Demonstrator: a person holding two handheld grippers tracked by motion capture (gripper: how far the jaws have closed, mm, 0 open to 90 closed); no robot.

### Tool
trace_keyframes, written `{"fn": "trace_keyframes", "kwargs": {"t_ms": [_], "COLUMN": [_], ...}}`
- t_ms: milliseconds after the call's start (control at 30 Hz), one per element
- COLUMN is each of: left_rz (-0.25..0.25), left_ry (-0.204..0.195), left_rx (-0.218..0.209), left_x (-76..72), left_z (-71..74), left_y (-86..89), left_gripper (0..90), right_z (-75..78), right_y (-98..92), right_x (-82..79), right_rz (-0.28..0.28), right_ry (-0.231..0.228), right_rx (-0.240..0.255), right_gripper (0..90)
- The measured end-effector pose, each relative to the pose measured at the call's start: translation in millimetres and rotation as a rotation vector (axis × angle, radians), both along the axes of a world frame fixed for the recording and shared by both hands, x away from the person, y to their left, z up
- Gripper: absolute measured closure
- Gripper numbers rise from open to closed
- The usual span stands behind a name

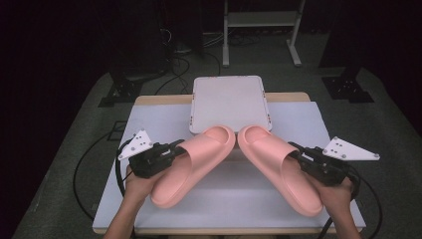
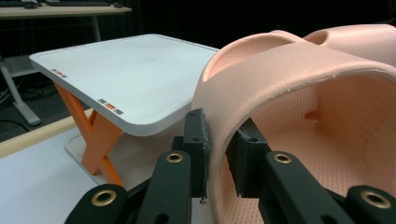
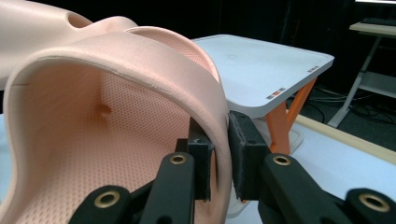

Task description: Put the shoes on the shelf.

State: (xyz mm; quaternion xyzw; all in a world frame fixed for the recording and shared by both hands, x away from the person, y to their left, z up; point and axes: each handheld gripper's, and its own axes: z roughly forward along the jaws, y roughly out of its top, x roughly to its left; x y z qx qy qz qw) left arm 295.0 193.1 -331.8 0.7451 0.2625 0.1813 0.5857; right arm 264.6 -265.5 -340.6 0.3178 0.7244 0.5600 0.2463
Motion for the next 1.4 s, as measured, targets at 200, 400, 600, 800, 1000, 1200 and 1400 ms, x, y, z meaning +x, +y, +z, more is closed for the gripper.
{"fn": "trace_keyframes", "kwargs": {"t_ms": [200,400,600,800,1000,1200,1400], "left_rz": [0.01,0.015,0.015,0.018,0.023,0.03,0.04], "left_ry": [0.005,0.003,-0.002,-0.006,-0.006,-0.007,-0.001], "left_rx": [0.002,0.015,0.015,0.017,0.028,0.026,0.037], "left_x": [7.9,16.2,23.3,29.5,36.1,44.3,54.1], "left_z": [4.4,10.1,15.5,20.0,24.1,27.3,30.3], "left_y": [-0.7,-3.4,-5.8,-8.5,-8.8,-11.3,-14.4], "left_gripper": [78.3,78.2,78.2,78.2,78.2,78.1,78.0], "right_z": [4.9,9.3,13.6,16.9,20.3,24.0,25.9], "right_y": [-0.1,1.1,1.4,3.8,5.3,7.0,7.4], "right_x": [5.0,9.2,15.6,22.6,28.0,34.2,42.7], "right_rz": [-0.001,-0.01,-0.022,-0.025,-0.036,-0.055,-0.072], "right_ry": [-0.009,-0.01,-0.01,-0.008,-0.005,0.003,0.015], "right_rx": [0.007,0.002,-0.003,-0.004,-0.008,-0.007,-0.005], "right_gripper": [79.2,79.2,79.2,79.2,79.2,79.1,79.0]}}
